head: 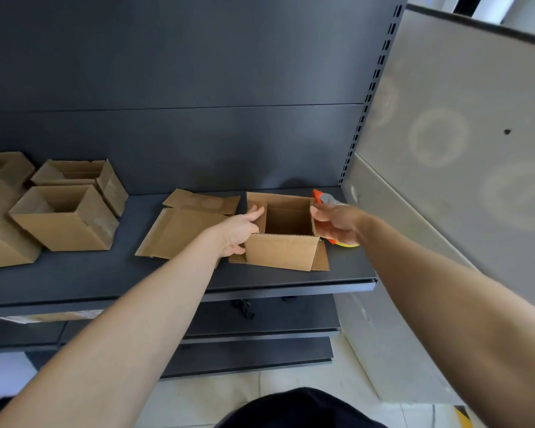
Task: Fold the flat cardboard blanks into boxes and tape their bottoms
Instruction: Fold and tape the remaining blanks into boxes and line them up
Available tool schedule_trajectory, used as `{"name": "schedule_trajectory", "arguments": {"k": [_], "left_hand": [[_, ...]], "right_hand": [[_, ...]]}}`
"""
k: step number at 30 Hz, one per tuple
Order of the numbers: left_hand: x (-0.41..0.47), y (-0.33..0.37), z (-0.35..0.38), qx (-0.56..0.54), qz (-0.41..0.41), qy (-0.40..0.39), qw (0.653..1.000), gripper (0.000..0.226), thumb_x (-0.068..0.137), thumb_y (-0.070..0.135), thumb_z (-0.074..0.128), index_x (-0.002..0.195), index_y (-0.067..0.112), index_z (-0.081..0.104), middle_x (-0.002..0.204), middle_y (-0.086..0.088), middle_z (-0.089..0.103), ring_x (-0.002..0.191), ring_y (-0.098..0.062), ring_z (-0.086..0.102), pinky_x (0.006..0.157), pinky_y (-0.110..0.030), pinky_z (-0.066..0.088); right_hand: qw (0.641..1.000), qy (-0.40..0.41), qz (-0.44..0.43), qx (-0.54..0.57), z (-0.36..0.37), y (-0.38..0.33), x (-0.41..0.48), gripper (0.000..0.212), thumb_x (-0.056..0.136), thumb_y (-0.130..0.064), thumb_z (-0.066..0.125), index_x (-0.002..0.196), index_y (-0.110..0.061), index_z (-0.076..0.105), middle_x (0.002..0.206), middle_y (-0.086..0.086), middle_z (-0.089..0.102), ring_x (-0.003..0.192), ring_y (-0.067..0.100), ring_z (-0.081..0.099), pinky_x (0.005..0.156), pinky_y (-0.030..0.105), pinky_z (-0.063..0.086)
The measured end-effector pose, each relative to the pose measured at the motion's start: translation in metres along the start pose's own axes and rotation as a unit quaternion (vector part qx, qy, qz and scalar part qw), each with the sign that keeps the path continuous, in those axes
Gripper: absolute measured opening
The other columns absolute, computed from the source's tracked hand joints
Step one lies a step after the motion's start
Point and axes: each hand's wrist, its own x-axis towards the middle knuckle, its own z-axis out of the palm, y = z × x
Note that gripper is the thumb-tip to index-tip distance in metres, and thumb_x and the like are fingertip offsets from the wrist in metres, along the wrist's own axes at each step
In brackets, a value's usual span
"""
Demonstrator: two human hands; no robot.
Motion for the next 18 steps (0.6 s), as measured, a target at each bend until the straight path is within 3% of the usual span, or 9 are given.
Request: {"name": "schedule_trajectory", "arguments": {"k": [5,10,13,18], "left_hand": [[0.002,-0.004,-0.003,-0.015,0.011,-0.013,1.0,0.058,0.099,0.014,0.047,0.149,0.034,0.026,0.159,0.015,0.004,0.146,-0.02,0.009,0.116,-0.048,0.018],[0.007,-0.008,-0.01,0.008,-0.004,-0.076,0.997,0.078,0.088,0.049,0.053,0.152,0.03,0.013,0.159,0.015,-0.004,0.147,-0.02,0.0,0.118,-0.05,0.009],[0.008,-0.008,-0.011,0.02,0.005,-0.099,0.995,0.077,0.086,0.045,0.057,0.151,0.028,0.02,0.159,0.017,-0.007,0.147,-0.019,-0.004,0.118,-0.051,0.005],[0.012,-0.012,-0.014,0.013,0.012,-0.095,0.995,0.073,0.089,0.02,0.063,0.15,0.027,0.024,0.158,0.018,-0.005,0.147,-0.02,-0.001,0.118,-0.051,0.003]], "right_hand": [[0.98,0.102,0.003,-0.168,0.003,0.008,0.02,0.051,0.086,-0.016,0.069,0.133,-0.009,0.05,0.122,0.005,0.062,0.104,0.016,0.063,0.096,0.033,0.052],[0.965,0.149,0.003,-0.216,0.009,0.008,0.029,0.049,0.084,-0.018,0.072,0.127,-0.004,0.052,0.11,0.01,0.067,0.092,0.02,0.069,0.091,0.034,0.055],[0.964,0.152,0.0,-0.218,0.011,0.006,0.027,0.044,0.087,-0.015,0.068,0.128,-0.006,0.053,0.103,0.008,0.066,0.084,0.019,0.068,0.089,0.033,0.056],[0.98,0.114,-0.016,-0.16,0.005,0.006,0.018,0.036,0.093,-0.002,0.056,0.129,-0.004,0.053,0.096,0.005,0.06,0.077,0.016,0.063,0.084,0.033,0.057]]}}
